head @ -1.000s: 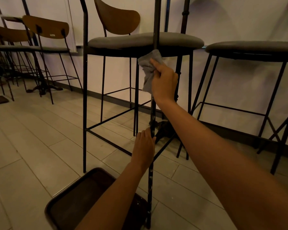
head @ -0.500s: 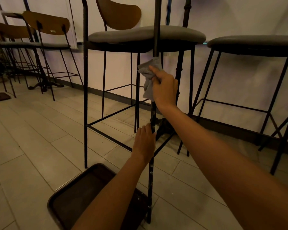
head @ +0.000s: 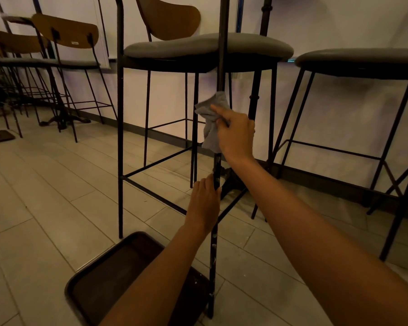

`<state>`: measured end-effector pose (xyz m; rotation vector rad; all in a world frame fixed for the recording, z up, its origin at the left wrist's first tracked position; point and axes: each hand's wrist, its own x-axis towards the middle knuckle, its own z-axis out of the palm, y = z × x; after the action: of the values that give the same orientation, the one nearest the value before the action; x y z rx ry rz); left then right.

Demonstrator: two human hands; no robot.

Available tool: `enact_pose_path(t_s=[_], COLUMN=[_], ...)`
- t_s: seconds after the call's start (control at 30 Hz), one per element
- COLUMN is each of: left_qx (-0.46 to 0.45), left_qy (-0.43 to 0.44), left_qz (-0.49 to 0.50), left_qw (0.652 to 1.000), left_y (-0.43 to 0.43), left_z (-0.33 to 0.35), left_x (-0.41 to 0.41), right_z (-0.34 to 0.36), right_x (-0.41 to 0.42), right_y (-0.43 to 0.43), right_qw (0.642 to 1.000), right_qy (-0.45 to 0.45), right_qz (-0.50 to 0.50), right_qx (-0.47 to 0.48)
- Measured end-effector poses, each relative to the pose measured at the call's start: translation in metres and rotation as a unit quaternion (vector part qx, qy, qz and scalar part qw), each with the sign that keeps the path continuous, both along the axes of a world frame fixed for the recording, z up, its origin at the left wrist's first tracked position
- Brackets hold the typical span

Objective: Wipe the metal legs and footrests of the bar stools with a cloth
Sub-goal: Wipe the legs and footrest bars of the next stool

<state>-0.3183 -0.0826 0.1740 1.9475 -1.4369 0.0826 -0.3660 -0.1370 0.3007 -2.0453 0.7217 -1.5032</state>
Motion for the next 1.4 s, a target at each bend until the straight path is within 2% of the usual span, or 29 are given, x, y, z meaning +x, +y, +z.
enact_pose_path(t_s=[0.23,0.53,0.7,0.97,1.1,1.2,1.4], left_qx=[-0.020,-0.038,-0.038,-0.031,-0.036,-0.021,-0.051], left_qy=[-0.022,0.015,0.019,0.041,-0.007,0.034,0.113], left_qz=[-0.008,-0.006,-0.008,-0.003,0.001,0.006,0.019], left_qw=[1.000,0.999,0.999,0.999,0.999,0.999,0.992], left_y=[0.001,-0.004,-0.004,-0.004,-0.007,-0.009,-0.002], left_z=[-0.001,-0.007,-0.006,-0.006,-0.012,-0.014,-0.006], left_x=[0.000,0.002,0.002,0.002,0.005,0.005,-0.002], right_z=[0.005,-0.032,-0.024,-0.027,-0.044,-0.063,-0.062], right_x=[0.009,0.004,0.006,0.011,0.004,0.000,-0.005], right_y=[-0.002,-0.003,-0.003,-0.010,-0.005,0.000,0.000], right_qw=[1.000,1.000,0.999,0.998,0.997,0.998,0.998], right_qy=[0.002,-0.008,-0.015,-0.037,-0.038,-0.028,-0.005], right_qz=[0.007,0.023,0.039,0.047,0.061,0.060,0.060], right_qx=[0.000,-0.008,0.020,-0.036,-0.010,-0.004,0.007])
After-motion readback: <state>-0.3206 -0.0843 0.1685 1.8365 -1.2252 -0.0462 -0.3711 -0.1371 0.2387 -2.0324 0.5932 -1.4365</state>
